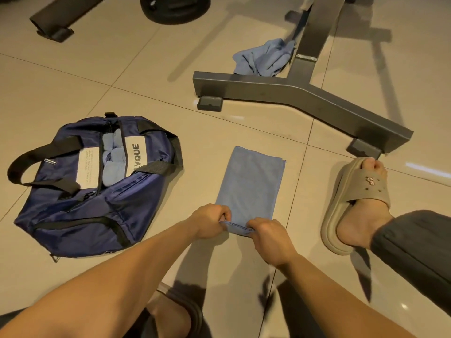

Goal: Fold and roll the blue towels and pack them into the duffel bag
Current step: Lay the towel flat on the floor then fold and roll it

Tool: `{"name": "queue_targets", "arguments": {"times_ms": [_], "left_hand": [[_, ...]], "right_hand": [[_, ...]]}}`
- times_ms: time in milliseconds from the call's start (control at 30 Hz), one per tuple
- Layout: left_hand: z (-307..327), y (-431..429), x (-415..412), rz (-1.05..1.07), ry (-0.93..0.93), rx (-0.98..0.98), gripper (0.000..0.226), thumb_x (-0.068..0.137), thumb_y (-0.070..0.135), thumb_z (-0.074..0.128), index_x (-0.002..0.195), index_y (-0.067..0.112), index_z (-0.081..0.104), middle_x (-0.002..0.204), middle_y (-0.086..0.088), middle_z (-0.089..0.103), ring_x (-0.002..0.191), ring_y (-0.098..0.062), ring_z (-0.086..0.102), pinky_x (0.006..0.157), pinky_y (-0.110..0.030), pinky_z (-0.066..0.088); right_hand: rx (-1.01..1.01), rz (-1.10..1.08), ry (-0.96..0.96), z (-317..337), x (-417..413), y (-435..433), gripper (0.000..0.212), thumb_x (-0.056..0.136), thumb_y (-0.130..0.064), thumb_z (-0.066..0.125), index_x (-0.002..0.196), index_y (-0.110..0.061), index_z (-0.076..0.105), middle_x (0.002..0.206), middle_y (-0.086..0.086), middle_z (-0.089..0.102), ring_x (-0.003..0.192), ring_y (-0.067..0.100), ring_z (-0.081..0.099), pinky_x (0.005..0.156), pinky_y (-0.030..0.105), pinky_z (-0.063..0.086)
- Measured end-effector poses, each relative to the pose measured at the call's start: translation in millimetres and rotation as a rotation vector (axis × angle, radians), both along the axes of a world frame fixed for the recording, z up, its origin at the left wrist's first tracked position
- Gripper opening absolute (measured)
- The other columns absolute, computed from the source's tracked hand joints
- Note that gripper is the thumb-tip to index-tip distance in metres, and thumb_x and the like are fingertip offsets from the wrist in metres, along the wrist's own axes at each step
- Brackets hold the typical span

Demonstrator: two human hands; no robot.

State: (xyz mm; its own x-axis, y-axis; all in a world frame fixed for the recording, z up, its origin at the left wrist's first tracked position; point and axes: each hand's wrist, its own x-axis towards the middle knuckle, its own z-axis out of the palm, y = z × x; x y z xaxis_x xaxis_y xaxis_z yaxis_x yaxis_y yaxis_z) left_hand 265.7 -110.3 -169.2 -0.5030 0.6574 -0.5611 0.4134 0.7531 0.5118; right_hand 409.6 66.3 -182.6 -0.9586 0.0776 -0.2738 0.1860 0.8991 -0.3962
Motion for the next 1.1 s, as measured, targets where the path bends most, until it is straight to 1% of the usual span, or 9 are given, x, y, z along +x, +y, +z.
{"name": "queue_targets", "arguments": {"times_ms": [100, 200, 333, 467, 633, 700, 800, 967, 1100], "left_hand": [[-6.2, -11.6, 1.9, 0.078, 0.040, 0.081, 0.011, 0.084, 0.019, 0.067, 0.078, 0.026, 0.061, 0.072, 0.011, 0.060, 0.068, -0.011, 0.052, 0.061, -0.030, 0.042], [-10.7, -20.3, 1.2, 0.123, -0.031, 0.112, 0.014, 0.089, 0.017, 0.070, 0.078, 0.027, 0.066, 0.070, 0.017, 0.061, 0.065, -0.004, 0.054, 0.061, -0.020, 0.039], [-12.9, -23.8, 4.0, 0.260, -0.077, 0.149, 0.014, 0.091, 0.016, 0.064, 0.085, 0.030, 0.065, 0.080, 0.013, 0.063, 0.076, -0.012, 0.059, 0.069, -0.025, 0.044], [-16.5, -22.3, 18.9, 0.457, -0.088, 0.133, 0.012, 0.097, 0.015, 0.058, 0.105, 0.022, 0.055, 0.080, 0.004, 0.056, 0.073, -0.011, 0.052, 0.064, -0.021, 0.039], [-16.3, -16.3, 33.8, 0.592, 0.027, 0.153, 0.006, 0.093, 0.012, 0.058, 0.096, 0.016, 0.054, 0.077, 0.000, 0.057, 0.074, -0.021, 0.053, 0.064, -0.030, 0.041], [-17.1, -14.8, 38.5, 0.465, 0.264, 0.124, 0.013, 0.087, 0.010, 0.063, 0.092, 0.014, 0.051, 0.073, -0.004, 0.057, 0.070, -0.027, 0.052, 0.061, -0.037, 0.037], [-11.3, -10.5, 42.4, 0.044, 0.670, 0.064, 0.032, 0.065, -0.004, 0.070, 0.086, 0.014, 0.054, 0.073, -0.005, 0.052, 0.069, -0.027, 0.046, 0.062, -0.035, 0.034], [-7.5, -8.7, 48.8, -0.433, 0.788, 0.175, 0.025, 0.068, 0.004, 0.067, 0.089, 0.016, 0.061, 0.083, -0.003, 0.054, 0.072, -0.023, 0.048, 0.065, -0.033, 0.030], [-16.6, -15.0, 51.1, -0.471, 0.768, 0.202, 0.026, 0.071, 0.009, 0.075, 0.095, 0.016, 0.067, 0.090, -0.002, 0.056, 0.078, -0.023, 0.050, 0.066, -0.033, 0.033]], "right_hand": [[-0.095, -0.097, -0.076, 2.2, -1.2, 9.9, 0.012, 0.091, -0.018, 0.054, 0.081, -0.024, 0.057, 0.082, -0.005, 0.061, 0.078, 0.026, 0.057, 0.070, 0.037, 0.040], [-0.267, -0.283, -0.134, 6.1, 3.3, 14.3, 0.016, 0.089, -0.032, 0.064, 0.077, -0.023, 0.058, 0.077, -0.006, 0.061, 0.075, 0.022, 0.058, 0.065, 0.035, 0.043], [-0.429, -0.449, -0.156, 6.0, 13.0, 19.7, 0.014, 0.087, -0.028, 0.068, 0.075, -0.022, 0.065, 0.072, -0.004, 0.065, 0.072, 0.020, 0.061, 0.068, 0.038, 0.050], [-0.246, -0.349, -0.209, 3.2, 14.8, 10.7, 0.025, 0.099, -0.030, 0.051, 0.077, -0.019, 0.055, 0.077, 0.001, 0.062, 0.077, 0.029, 0.059, 0.074, 0.038, 0.046], [0.004, -0.310, -0.253, 4.1, 11.2, -1.5, 0.021, 0.102, -0.024, 0.042, 0.082, -0.017, 0.045, 0.079, 0.002, 0.052, 0.075, 0.027, 0.046, 0.068, 0.036, 0.031], [0.026, -0.359, -0.243, 2.9, 11.6, -5.2, 0.017, 0.100, -0.024, 0.044, 0.085, -0.017, 0.045, 0.078, 0.002, 0.053, 0.073, 0.026, 0.047, 0.066, 0.035, 0.031], [0.017, -0.449, -0.183, -0.9, 13.9, -11.0, 0.011, 0.097, -0.024, 0.047, 0.089, -0.017, 0.049, 0.082, 0.002, 0.060, 0.075, 0.026, 0.056, 0.064, 0.036, 0.041], [0.014, -0.473, -0.090, -8.5, 19.2, -14.1, 0.010, 0.097, -0.024, 0.053, 0.089, -0.018, 0.049, 0.084, 0.003, 0.061, 0.074, 0.029, 0.057, 0.063, 0.038, 0.049], [0.001, -0.466, -0.082, -10.8, 18.3, -9.6, 0.018, 0.097, -0.025, 0.054, 0.082, -0.017, 0.048, 0.076, 0.003, 0.057, 0.068, 0.030, 0.054, 0.060, 0.038, 0.046]]}}
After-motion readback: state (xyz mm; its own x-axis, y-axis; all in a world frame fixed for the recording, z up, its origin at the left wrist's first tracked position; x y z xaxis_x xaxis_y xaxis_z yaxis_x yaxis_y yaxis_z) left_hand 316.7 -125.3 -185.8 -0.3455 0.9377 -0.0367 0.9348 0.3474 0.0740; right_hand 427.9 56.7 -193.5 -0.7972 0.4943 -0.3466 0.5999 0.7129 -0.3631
